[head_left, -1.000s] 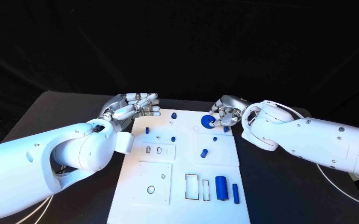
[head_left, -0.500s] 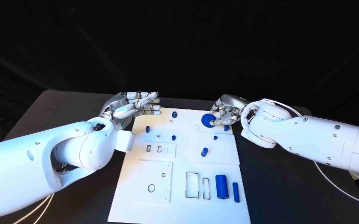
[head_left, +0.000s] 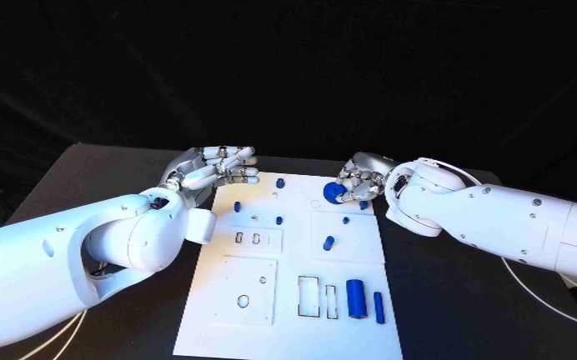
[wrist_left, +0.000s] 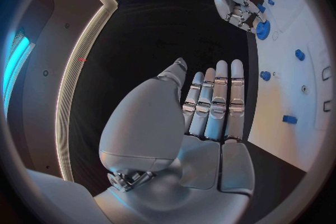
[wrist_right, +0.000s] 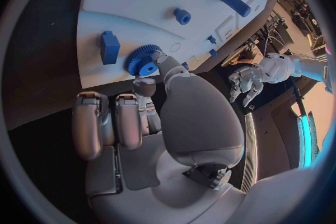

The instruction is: Assemble the parts on the task board

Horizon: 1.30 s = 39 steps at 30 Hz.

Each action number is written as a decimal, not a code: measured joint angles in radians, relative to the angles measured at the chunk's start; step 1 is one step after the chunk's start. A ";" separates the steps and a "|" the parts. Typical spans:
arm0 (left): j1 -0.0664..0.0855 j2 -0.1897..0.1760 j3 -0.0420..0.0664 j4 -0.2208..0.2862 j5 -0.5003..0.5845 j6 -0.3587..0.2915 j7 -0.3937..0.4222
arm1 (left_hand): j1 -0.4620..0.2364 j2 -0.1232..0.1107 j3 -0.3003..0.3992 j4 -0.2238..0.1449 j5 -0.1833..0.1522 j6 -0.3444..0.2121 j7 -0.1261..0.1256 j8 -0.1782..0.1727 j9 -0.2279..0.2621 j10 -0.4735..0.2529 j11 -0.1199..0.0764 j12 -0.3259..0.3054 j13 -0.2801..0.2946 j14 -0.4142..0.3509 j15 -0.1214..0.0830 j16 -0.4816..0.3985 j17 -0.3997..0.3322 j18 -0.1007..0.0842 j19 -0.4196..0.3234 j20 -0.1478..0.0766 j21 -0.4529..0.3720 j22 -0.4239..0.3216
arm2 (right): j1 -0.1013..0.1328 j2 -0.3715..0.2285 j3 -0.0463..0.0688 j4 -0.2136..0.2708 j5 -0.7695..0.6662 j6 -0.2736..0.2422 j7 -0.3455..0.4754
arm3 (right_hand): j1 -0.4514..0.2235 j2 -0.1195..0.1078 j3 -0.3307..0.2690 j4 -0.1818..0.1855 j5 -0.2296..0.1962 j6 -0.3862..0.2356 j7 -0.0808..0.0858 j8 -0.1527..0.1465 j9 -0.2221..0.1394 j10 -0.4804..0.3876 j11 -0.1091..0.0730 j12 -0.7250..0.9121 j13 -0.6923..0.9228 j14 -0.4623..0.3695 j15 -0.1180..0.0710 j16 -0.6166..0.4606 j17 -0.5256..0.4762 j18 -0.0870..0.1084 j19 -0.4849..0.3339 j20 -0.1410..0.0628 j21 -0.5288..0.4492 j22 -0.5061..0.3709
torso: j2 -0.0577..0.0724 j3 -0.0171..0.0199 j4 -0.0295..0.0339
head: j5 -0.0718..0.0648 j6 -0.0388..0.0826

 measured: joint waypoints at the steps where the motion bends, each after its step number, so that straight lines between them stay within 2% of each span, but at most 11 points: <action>1: 0.000 0.000 0.000 0.000 0.000 0.000 0.000 | 0.000 0.000 0.000 0.000 0.000 0.000 0.000 0.000 0.000 0.000 0.000 0.000 0.000 0.000 0.000 0.000 0.000 0.000 0.000 0.000 0.000 0.000 | 0.000 0.001 0.000 -0.001 0.000 0.000 0.000 | 0.000 0.000 0.000 0.000 0.000 0.000 0.000 0.000 0.000 0.000 0.000 0.004 0.002 0.000 0.000 0.000 0.001 0.000 0.000 0.000 0.000 0.000 | 0.000 -0.0001 0.0000 | 0.000 0.000; 10: 0.000 -0.001 0.000 0.000 0.000 0.000 0.000 | 0.000 0.000 0.000 0.000 0.000 0.000 0.000 0.000 0.000 0.000 0.000 0.000 0.000 0.000 0.000 0.000 0.000 0.000 0.000 0.000 0.000 0.000 | 0.000 0.009 0.000 -0.003 -0.001 0.000 -0.001 | 0.000 0.000 -0.004 0.004 0.000 -0.003 0.003 0.000 0.002 0.004 0.004 0.023 0.021 -0.004 0.004 0.004 0.008 0.000 0.000 0.000 0.000 0.000 | 0.000 -0.0001 0.0005 | 0.002 -0.001; 13: 0.000 -0.001 0.000 0.000 0.000 0.000 0.000 | 0.000 0.000 0.000 0.000 0.000 0.000 0.000 0.000 0.000 0.000 0.000 0.000 0.000 0.000 0.000 0.000 0.000 0.000 0.000 0.000 0.000 0.000 | 0.000 0.010 0.001 -0.005 -0.003 -0.001 -0.003 | 0.000 0.000 -0.011 0.017 0.000 -0.003 0.003 0.013 0.007 0.028 0.003 0.059 0.060 -0.004 0.004 0.006 0.008 0.000 0.000 0.000 0.000 0.001 | 0.000 -0.0001 0.0007 | 0.002 -0.002; 16: 0.000 -0.001 0.000 0.000 0.000 0.000 0.000 | 0.000 0.000 0.000 0.000 0.000 0.000 0.000 0.000 0.000 0.000 0.000 0.000 0.000 0.000 0.000 0.000 0.000 0.000 0.000 0.000 0.000 0.000 | 0.000 0.012 0.001 -0.006 -0.008 -0.002 -0.005 | 0.000 0.000 -0.021 0.027 0.000 0.004 -0.004 0.023 0.012 0.058 0.001 0.116 0.123 -0.004 0.004 0.010 0.008 0.000 0.000 0.000 0.000 0.001 | 0.000 -0.0002 0.0006 | 0.003 -0.002; 21: 0.000 -0.002 0.000 0.000 0.000 0.001 -0.001 | 0.000 0.000 0.000 0.000 0.000 0.000 0.000 0.000 0.000 0.000 0.000 0.000 0.000 0.000 0.000 0.000 0.000 0.000 0.000 0.000 0.002 0.001 | 0.000 0.014 0.001 -0.006 -0.018 -0.004 -0.009 | -0.002 -0.002 -0.036 0.042 0.000 0.005 -0.005 0.031 0.014 0.061 0.000 0.139 0.153 -0.004 0.004 0.010 0.008 0.000 0.000 0.000 0.000 0.001 | 0.000 0.0001 0.0004 | 0.004 -0.003; 30: 0.000 -0.002 0.000 0.000 0.000 0.001 -0.001 | 0.000 0.000 0.000 0.000 0.000 0.000 0.000 0.000 0.000 0.000 0.000 0.000 0.000 0.000 0.000 0.000 0.002 0.000 0.000 0.000 0.006 0.003 | -0.001 0.016 0.000 -0.003 -0.042 -0.007 -0.017 | -0.009 -0.009 -0.041 0.047 0.004 0.006 -0.006 0.032 0.017 0.070 0.000 0.163 0.178 -0.004 0.004 0.018 0.008 0.000 0.000 0.000 0.000 0.000 | 0.001 0.0005 0.0001 | 0.004 -0.001; 36: 0.000 -0.002 0.000 0.000 0.000 0.001 -0.002 | 0.000 0.000 0.000 0.000 0.000 0.000 0.000 0.000 0.000 0.000 0.000 0.000 0.000 0.000 0.000 0.000 0.002 0.000 0.000 0.000 0.006 0.003 | -0.002 0.017 0.000 0.001 -0.075 -0.009 -0.023 | -0.009 -0.009 -0.044 0.050 0.004 0.028 -0.013 0.049 0.024 0.103 -0.005 0.219 0.240 -0.004 0.004 0.025 0.008 0.000 0.000 0.000 0.000 0.000 | 0.001 0.0008 0.0000 | 0.003 -0.001; 37: 0.000 -0.002 0.000 0.000 0.000 0.001 -0.002 | 0.000 0.000 0.000 0.000 0.000 0.000 0.000 0.000 0.000 0.000 0.000 0.000 0.000 0.000 0.000 0.000 0.002 0.000 0.000 0.000 0.006 0.003 | -0.003 0.017 0.000 0.002 -0.083 -0.009 -0.024 | -0.002 -0.002 -0.044 0.050 0.004 0.037 -0.014 0.054 0.025 0.111 -0.007 0.231 0.254 -0.004 0.004 0.029 0.008 0.000 0.006 -0.001 0.004 0.000 | 0.001 0.0008 0.0001 | 0.003 -0.001; 38: 0.000 -0.002 0.000 0.000 0.000 0.001 -0.002 | 0.000 0.000 0.000 0.000 0.000 0.000 0.000 0.000 0.000 0.000 0.000 0.000 0.000 0.000 0.000 0.000 0.002 0.000 0.000 0.000 0.006 0.003 | -0.003 0.018 0.000 0.003 -0.094 -0.010 -0.025 | -0.001 -0.001 -0.044 0.050 0.004 0.040 -0.015 0.054 0.026 0.113 -0.009 0.237 0.260 -0.004 0.004 0.030 0.008 -0.002 0.007 0.000 0.004 0.000 | 0.001 0.0008 0.0000 | 0.003 -0.001; 39: 0.000 -0.002 0.000 0.000 0.000 0.001 -0.002 | 0.000 0.000 0.000 0.000 0.000 0.000 0.000 0.000 0.000 0.000 0.000 0.000 0.000 0.000 0.000 0.000 0.002 0.000 0.000 0.000 0.006 0.003 | -0.004 0.018 0.000 0.004 -0.103 -0.011 -0.025 | 0.000 0.000 -0.044 0.050 0.004 0.042 -0.017 0.058 0.028 0.120 -0.009 0.246 0.271 -0.004 0.004 0.030 0.008 -0.011 0.007 0.000 0.004 0.000 | 0.001 0.0008 0.0001 | 0.003 -0.001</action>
